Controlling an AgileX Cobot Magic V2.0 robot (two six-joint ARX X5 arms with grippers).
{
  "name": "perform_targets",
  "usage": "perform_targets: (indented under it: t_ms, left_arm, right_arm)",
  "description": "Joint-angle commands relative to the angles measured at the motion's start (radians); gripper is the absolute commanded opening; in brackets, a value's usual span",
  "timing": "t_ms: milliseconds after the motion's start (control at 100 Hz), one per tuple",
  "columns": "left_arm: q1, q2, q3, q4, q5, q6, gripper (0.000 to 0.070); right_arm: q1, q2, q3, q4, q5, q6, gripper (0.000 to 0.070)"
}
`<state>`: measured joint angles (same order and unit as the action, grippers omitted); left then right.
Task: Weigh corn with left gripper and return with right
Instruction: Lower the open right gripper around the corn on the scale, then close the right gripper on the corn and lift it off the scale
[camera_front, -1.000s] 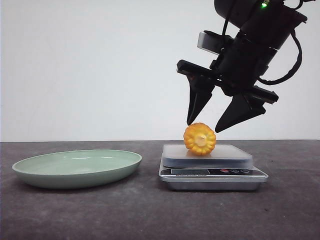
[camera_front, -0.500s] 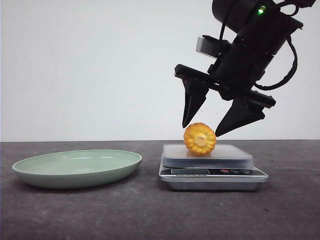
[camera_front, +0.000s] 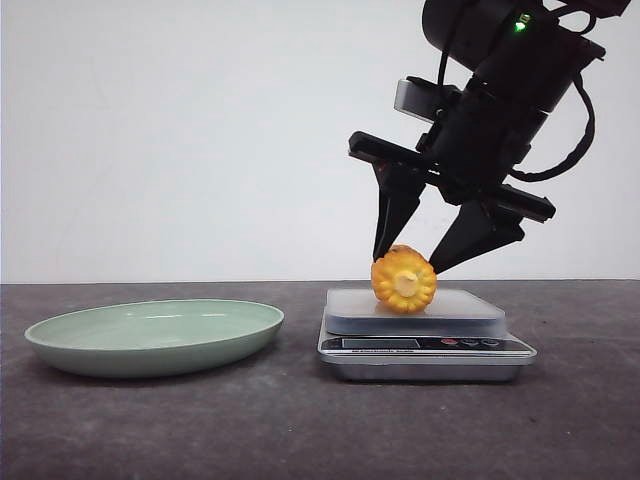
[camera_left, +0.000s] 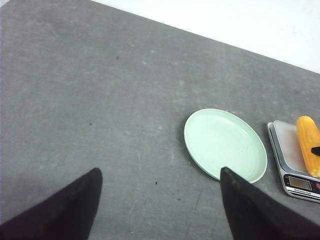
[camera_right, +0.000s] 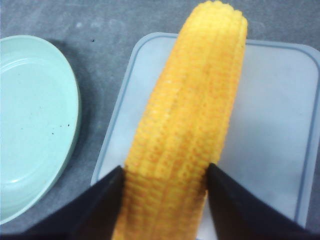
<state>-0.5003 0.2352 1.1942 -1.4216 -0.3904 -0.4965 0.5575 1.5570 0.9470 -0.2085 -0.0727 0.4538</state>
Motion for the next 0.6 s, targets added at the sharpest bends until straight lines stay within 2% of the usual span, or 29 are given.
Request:
perform_targets:
  t_ms: [0,150,390,590]
  left_arm:
    - [-0.004,0.0,0.011,-0.019,0.0,0.01,0.0431]
    - [-0.004,-0.001,0.011,-0.02,0.0,0.014,0.0431]
    - [-0.004,-0.001,0.011,-0.02,0.0,0.017,0.0431]
    - [-0.004,-0.001,0.011,-0.02,0.0,0.016,0.0431]
  right_arm:
    - [0.016,0.019,0.011,-0.022,0.005,0.015,0.0134]
    - [0.018,0.019,0.011,-0.03,0.029,0.015,0.0]
    - [0.02,-0.054,0.031,-0.005,0.047,0.006,0.0]
    - [0.071,-0.101,0.148,-0.043,-0.008,-0.043,0.0]
